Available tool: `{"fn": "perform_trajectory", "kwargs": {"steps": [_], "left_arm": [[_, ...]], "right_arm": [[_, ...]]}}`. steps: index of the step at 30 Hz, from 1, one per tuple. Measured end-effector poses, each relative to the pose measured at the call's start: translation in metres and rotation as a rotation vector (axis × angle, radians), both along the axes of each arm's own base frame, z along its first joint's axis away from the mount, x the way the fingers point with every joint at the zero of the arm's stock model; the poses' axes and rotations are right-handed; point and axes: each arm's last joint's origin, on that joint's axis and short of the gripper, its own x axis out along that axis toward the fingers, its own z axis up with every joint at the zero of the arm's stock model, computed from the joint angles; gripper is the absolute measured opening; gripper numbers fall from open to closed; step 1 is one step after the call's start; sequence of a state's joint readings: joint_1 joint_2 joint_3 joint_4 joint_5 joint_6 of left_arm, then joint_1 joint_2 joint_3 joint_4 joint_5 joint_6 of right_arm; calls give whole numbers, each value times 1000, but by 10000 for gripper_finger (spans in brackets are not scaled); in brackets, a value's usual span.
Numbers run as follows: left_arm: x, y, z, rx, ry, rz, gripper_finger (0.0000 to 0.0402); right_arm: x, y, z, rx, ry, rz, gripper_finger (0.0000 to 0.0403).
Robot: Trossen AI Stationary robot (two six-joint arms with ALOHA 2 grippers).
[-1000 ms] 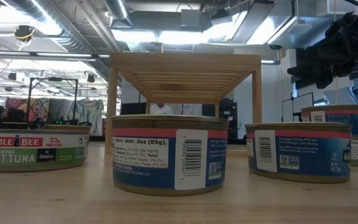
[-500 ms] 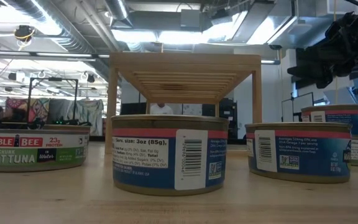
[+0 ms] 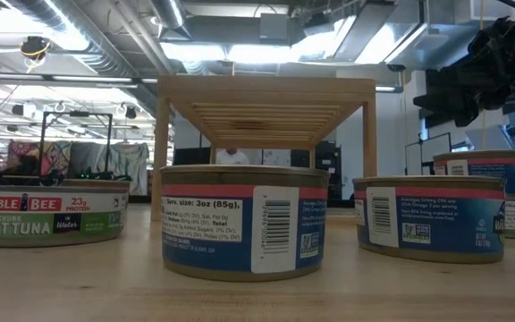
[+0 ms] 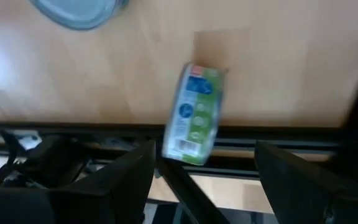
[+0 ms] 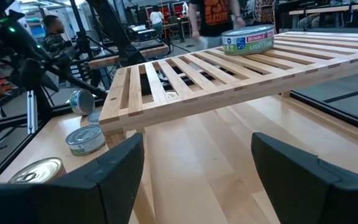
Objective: Stack canned seafood by type on shelf
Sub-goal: Stack the green tuna can on top of the green tuna can on the shelf
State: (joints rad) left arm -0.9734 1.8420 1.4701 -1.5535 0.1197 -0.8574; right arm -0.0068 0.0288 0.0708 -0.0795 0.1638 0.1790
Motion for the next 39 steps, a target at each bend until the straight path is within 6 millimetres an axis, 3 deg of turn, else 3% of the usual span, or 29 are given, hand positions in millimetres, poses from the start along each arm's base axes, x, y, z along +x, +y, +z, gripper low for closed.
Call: {"fn": "perform_trajectory", "kwargs": {"steps": [10,24,33,39], "left_arm": [[1,6,-22,-25,31,-28,269],[-2,6,-22,-25,55,1,269],[-10,18,-51,17,91,-9,269],[-12,21,-60,20,97,-12,268]], "right_arm": [[0,0,0,-1,0,0,294],[0,0,0,-2,1,0,294],[0,0,0,-2,1,0,294],[0,0,0,-2,1,0,294]]}}
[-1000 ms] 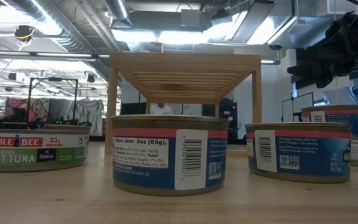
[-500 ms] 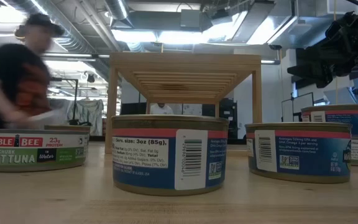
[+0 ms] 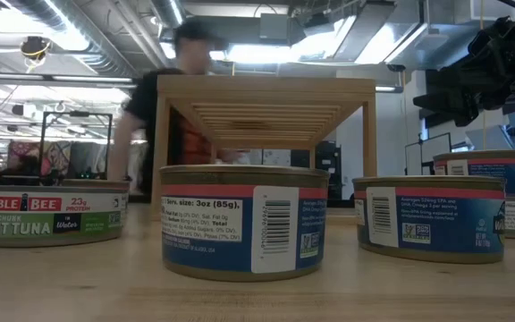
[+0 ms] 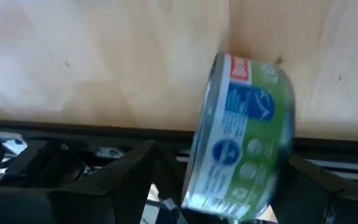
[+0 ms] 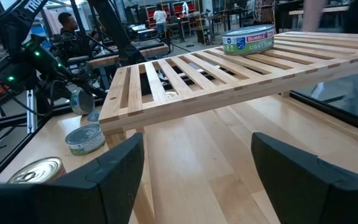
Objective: Stack canned seafood by type on shelf
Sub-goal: Stack the green tuna can on top of the green tuna can on the shelf
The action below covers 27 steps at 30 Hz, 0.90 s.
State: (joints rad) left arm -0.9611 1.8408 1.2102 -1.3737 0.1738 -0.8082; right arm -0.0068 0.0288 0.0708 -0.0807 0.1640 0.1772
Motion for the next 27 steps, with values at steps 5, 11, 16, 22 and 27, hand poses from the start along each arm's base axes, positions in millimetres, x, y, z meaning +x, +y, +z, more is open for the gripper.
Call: {"fn": "perform_trajectory", "kwargs": {"steps": [5,11,16,22,27], "left_arm": [[3,-5,-5,-81,-23,-6,231],[7,-8,-1,-112,-32,-5,136],[13,-4,0,-101,-34,47,133],[23,9,3,-111,61,138,133],[34,24,24,-54,136,169,133]], "right_arm": [[0,0,0,0,3,0,294],[0,0,0,0,4,0,294],[0,0,0,0,4,0,294],[0,0,0,0,3,0,294],[0,0,0,0,4,0,294]]}}
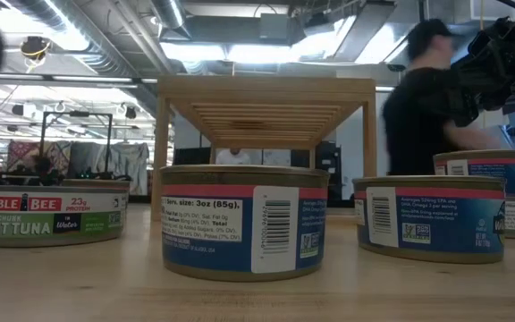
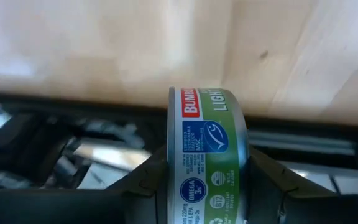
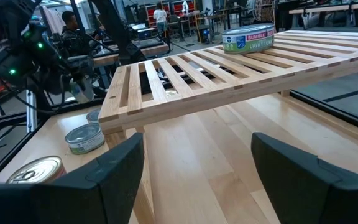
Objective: Stack canned seafood by type on shelf
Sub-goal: Stack the green tuna can on top of the green tuna can on the shelf
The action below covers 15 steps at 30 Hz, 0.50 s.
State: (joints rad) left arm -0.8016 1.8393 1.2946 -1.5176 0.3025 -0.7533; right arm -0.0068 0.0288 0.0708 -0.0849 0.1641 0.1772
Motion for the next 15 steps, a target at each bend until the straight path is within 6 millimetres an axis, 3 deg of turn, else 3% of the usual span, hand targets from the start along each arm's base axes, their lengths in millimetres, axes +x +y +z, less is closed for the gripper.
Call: {"fn": "perform_trajectory", "kwargs": {"steps": [3,15], "left_arm": [[11,7,14,-4,-5,-5,133],[76,48,61,-22,-320,-1,133]], "right_arm": [[0,0,0,0,-1,0,294],[0,0,0,0,1,0,294]]}}
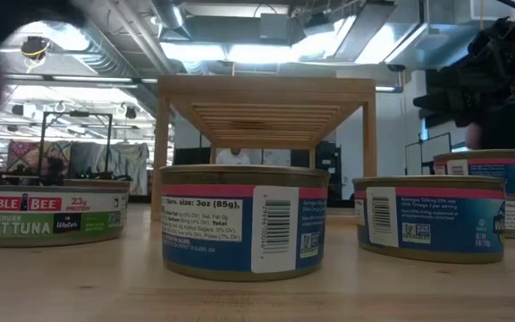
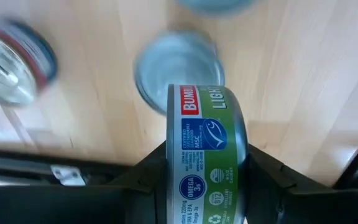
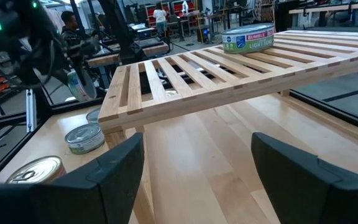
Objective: Stack canned seafood by type on shelf
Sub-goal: Stack the green tuna can on top of the green tuna can on the shelf
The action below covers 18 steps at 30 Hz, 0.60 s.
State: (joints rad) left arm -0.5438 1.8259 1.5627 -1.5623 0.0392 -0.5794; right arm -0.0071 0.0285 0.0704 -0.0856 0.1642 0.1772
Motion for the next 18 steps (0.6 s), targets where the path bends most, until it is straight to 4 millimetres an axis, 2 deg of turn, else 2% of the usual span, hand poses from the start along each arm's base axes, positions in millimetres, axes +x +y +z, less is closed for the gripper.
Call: {"fn": "perform_trajectory", "kwargs": {"steps": [10,18], "left_arm": [[36,32,58,-97,-230,64,133],[52,56,88,4,-424,-51,133]], "right_arm": [[0,0,0,0,0,0,294],[0,0,0,0,3,0,294]]}}
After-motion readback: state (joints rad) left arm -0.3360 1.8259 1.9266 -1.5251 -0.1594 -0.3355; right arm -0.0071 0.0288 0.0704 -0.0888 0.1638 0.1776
